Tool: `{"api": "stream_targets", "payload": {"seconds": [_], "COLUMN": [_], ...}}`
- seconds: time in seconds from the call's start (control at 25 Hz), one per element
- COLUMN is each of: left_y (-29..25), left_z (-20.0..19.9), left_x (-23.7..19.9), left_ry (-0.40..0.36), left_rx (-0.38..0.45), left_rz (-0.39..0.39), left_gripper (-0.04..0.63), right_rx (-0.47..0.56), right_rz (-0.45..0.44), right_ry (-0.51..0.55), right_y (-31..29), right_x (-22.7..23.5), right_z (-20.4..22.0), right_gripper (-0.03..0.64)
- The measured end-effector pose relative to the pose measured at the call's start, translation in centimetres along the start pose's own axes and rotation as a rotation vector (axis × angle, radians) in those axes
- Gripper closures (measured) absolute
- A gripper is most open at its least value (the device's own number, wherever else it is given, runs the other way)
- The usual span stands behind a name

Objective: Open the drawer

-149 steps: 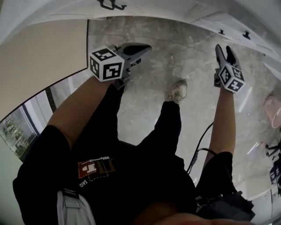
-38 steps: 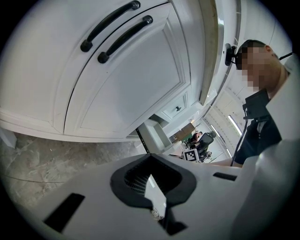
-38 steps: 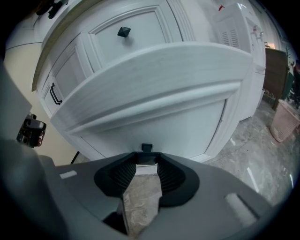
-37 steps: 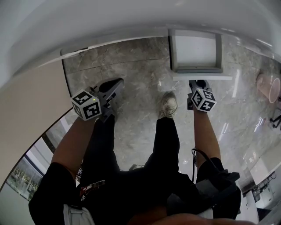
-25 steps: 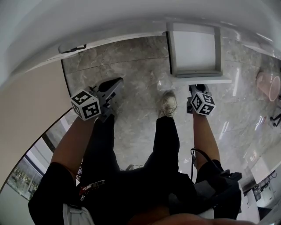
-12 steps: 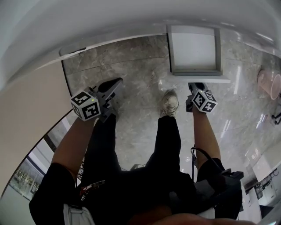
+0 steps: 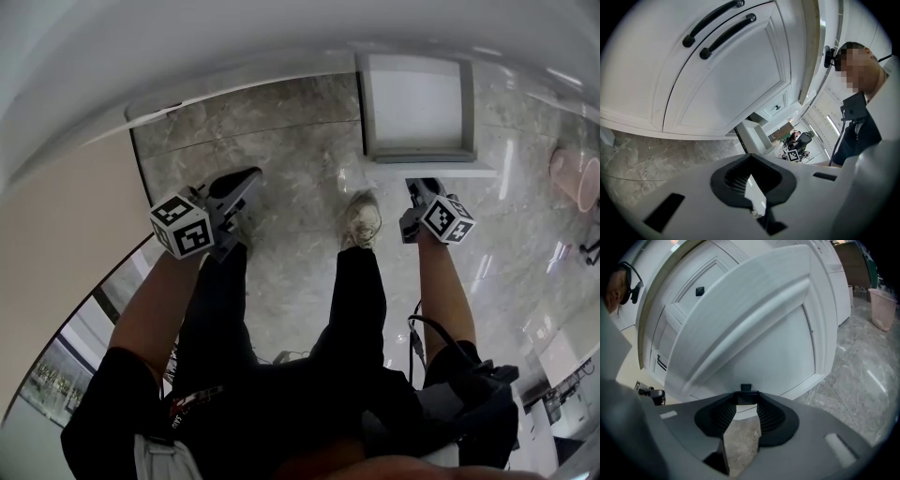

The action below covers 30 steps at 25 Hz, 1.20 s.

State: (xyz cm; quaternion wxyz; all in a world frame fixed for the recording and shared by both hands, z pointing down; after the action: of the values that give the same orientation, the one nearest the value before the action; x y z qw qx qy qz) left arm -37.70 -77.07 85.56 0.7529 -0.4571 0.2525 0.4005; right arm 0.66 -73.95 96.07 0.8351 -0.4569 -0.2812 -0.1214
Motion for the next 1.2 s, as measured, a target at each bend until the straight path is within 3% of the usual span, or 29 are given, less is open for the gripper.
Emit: {"api": "stream_targets", "payload": {"seconds": [0.64, 0.84, 1.04, 1.2], "left_y": [-0.5, 0.1, 0.3, 0.8], "left_z": [0.2, 0.5, 1.2, 1.7], "left_x": [0.4, 0.3, -0.2, -0.3], "left_ry": [-0.004, -0.002, 0.003, 0.007], "left_rx": [-0.006, -0.003, -0.003, -0.001], "left_rz": [0.005, 0.003, 0.001, -0.001], "left_gripper": [0.597, 0.597, 0.597, 0.597], "right_rx": [0.024, 0.03, 0.057, 0.017], "right_rz": [0.017, 0.014, 0.016, 0.038], "right_ry": [0.059, 0.129, 0.124, 0.156], "right_y": [-1.7, -1.7, -1.8, -2.0], "right_x": [0.4, 0.6, 1.4, 1.8], "right_z": [-1.2, -1.1, -0.9, 0.3], "right_gripper": [0.479, 0.476, 0.423, 0.396]}}
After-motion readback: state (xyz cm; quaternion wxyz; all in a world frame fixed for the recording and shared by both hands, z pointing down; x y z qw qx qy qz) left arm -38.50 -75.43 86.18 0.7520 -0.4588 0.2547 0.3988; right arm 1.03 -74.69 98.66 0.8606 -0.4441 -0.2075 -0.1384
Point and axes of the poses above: the fingertips, and each gripper's own axes: y backward along the fingers, x to its right, z out of its underside, the point moved 5 cm from there along y, backward along the fingers, and after that the axes turned 4 degrees about -x, right-handed, at the moved point
